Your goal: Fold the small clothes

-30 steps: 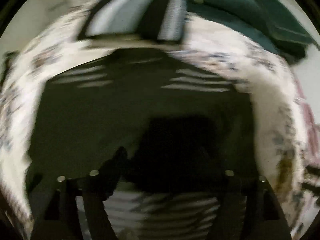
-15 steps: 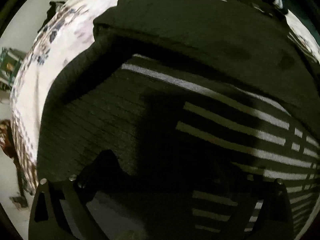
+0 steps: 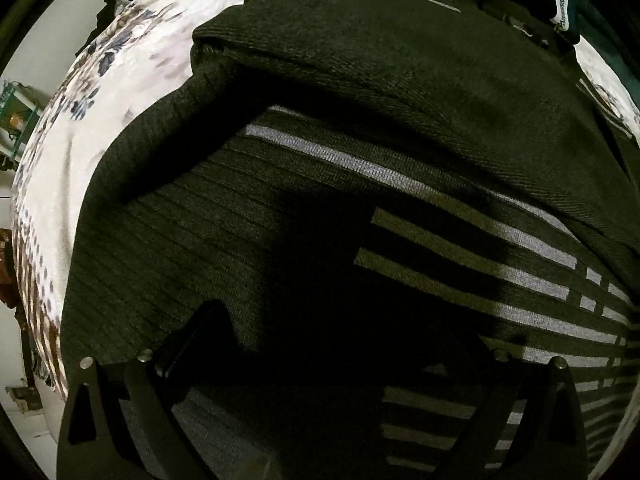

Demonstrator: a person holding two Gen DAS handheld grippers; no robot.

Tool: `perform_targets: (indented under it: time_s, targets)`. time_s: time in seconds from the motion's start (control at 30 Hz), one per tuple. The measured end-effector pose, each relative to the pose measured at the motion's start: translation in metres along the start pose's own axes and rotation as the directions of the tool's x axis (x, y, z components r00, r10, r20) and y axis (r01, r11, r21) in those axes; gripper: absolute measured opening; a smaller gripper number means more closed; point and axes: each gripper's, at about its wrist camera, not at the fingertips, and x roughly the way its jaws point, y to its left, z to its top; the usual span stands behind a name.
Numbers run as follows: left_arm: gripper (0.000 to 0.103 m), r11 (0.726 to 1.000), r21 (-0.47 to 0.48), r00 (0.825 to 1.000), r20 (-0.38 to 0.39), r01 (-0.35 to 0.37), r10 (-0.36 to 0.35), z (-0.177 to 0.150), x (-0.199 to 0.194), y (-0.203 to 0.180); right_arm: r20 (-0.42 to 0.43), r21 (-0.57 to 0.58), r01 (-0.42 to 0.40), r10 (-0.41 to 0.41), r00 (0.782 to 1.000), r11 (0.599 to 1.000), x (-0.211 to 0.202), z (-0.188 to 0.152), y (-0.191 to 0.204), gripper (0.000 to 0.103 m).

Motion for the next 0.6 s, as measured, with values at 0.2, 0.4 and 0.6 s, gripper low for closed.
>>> perform_targets:
  time_s: [0.2,0.4,0.6]
  targets:
    - [0.103,1.0,0.003,1.0,-0.013,-0.007,0.007,0.001,-0.005,-0.008,-0.151,-0.438,0.013,-0.088,0.985,0.899,0.048,0.005,0.091,0.053]
    - [0.103,1.0,0.002,1.0,-0.017,-0.002,0.002,0.006,-0.005,-0.005,0.034,-0.532,0.293,-0.326,0.945,0.795,0.081,0.036,0.115,0.052]
    - [0.103,1.0,0.001,1.0,0.007,0.002,-0.002,0.005,-0.003,-0.001,0.104,-0.249,0.237,-0.217,0.971,0.939,0.041,0.085,0.094,0.052]
